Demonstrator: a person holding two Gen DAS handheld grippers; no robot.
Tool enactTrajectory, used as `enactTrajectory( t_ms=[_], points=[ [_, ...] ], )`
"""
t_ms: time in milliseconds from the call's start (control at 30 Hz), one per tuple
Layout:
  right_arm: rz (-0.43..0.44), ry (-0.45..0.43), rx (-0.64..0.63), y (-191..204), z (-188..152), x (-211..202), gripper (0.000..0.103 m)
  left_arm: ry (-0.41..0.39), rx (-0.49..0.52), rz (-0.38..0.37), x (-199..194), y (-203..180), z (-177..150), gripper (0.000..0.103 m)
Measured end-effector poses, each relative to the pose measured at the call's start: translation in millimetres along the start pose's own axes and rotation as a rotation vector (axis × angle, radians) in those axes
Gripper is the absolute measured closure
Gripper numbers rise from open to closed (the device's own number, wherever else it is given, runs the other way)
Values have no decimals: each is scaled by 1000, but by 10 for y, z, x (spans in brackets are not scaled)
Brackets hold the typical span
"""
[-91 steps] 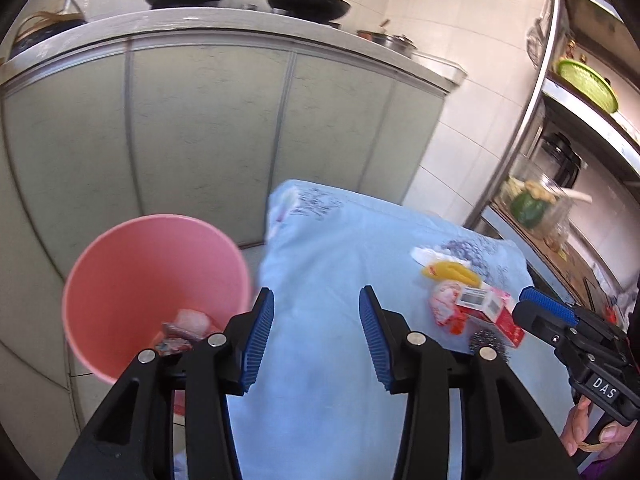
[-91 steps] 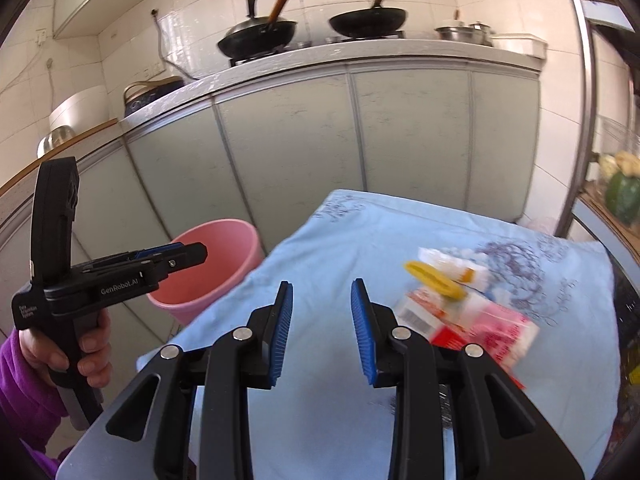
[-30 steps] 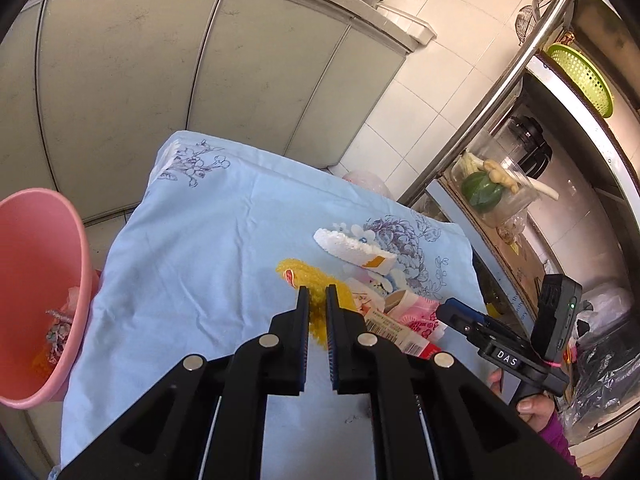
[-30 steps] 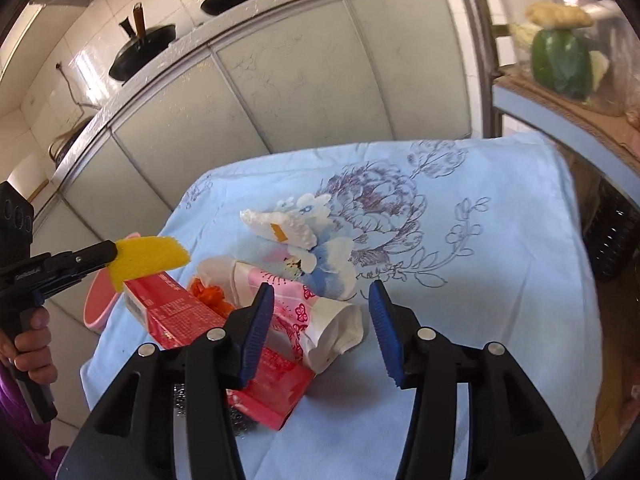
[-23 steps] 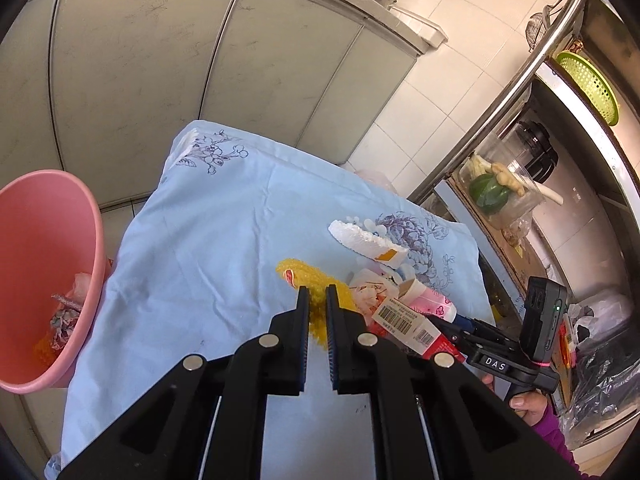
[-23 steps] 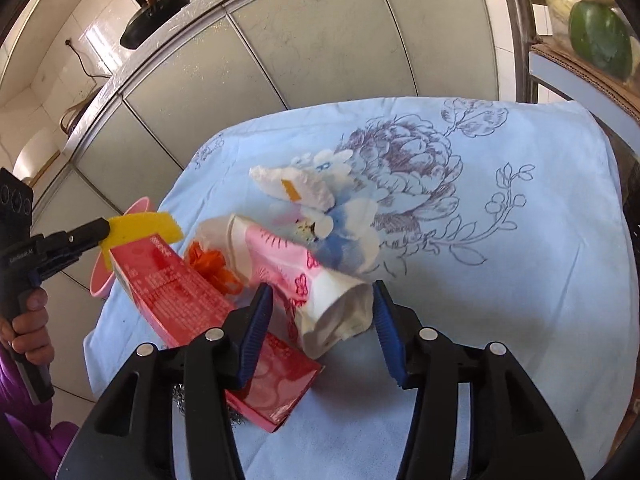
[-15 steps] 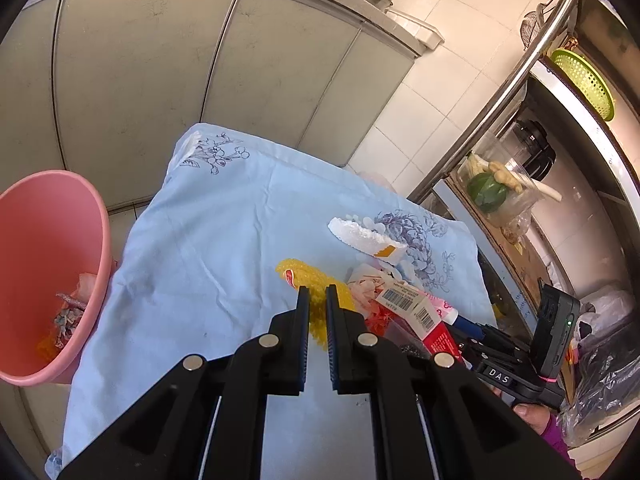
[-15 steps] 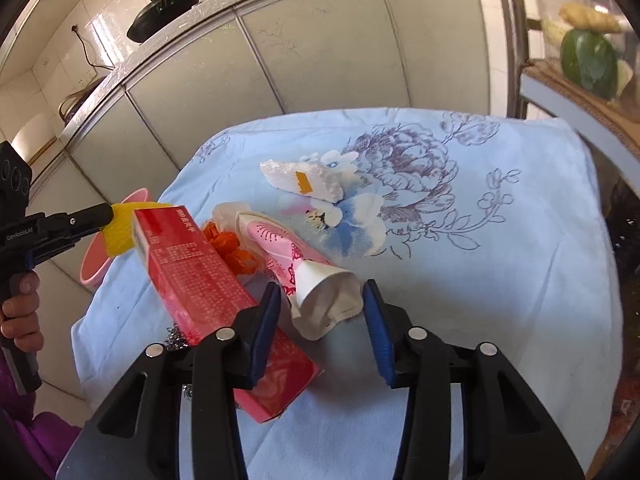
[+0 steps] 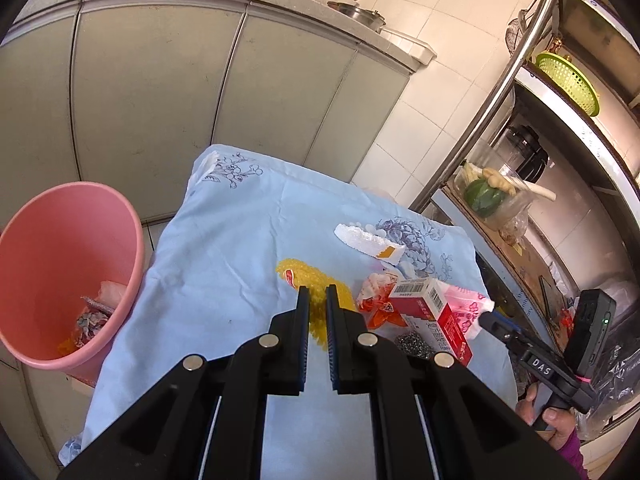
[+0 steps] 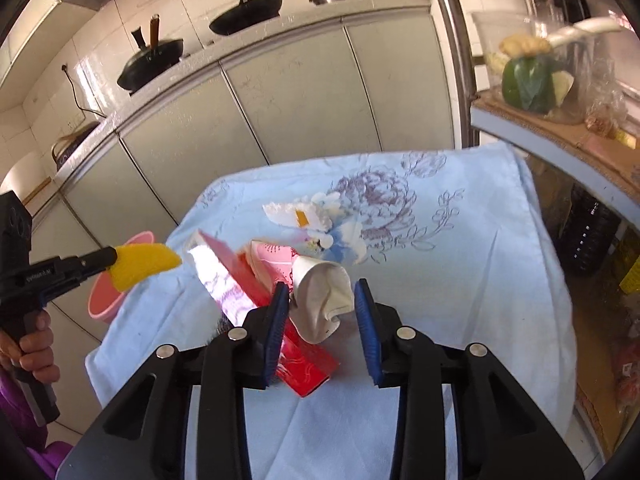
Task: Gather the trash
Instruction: 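Grasp the pink-and-white paper cup with the right tool while the left tool holds the yellow brush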
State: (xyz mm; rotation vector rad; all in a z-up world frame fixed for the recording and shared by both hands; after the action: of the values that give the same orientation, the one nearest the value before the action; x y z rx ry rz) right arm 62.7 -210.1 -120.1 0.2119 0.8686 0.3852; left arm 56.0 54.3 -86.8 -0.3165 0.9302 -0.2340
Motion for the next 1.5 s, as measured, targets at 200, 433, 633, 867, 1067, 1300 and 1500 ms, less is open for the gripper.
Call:
enactTrajectory(
  t_ms=[200,433,633,867,1067,1300,1500],
  points=[
    [-9,-73,-32,162,76,-338,68,-30,7,-4,-143,21,-53,96],
    [-17,-60,-51,329,63,-349,90,-50,-1,-15,-244,78,-72,96],
    [-23,-44,-36,290,-71,-383,90,-47,-11,-11,-256,162,-96,96],
    [-59,-1,26,-14,-135,-358,89,-36,-22,-11,-215,223,-150,96],
    [-97,39,90,-298,-53,-129,64,-18,-20,2,-139,255,-152,96],
    [-152,83,174,-664,307,343,57,-6,-28,7,-47,278,-106,96],
    [-221,121,236,-985,471,714,57,7,-34,16,23,315,-86,96]
  ],
)
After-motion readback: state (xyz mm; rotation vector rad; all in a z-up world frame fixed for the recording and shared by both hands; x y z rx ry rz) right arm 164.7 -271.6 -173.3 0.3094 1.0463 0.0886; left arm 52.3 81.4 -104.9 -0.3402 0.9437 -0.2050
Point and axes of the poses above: each gripper's, at about its wrist camera, not at the fingertips, and x roughly the way its jaws point, y to its left, z to its top, the point moved 8 cm from there along x, roughly the way its jaws point, and after that the axes turned 9 degrees about y, right-handed, at the moved point
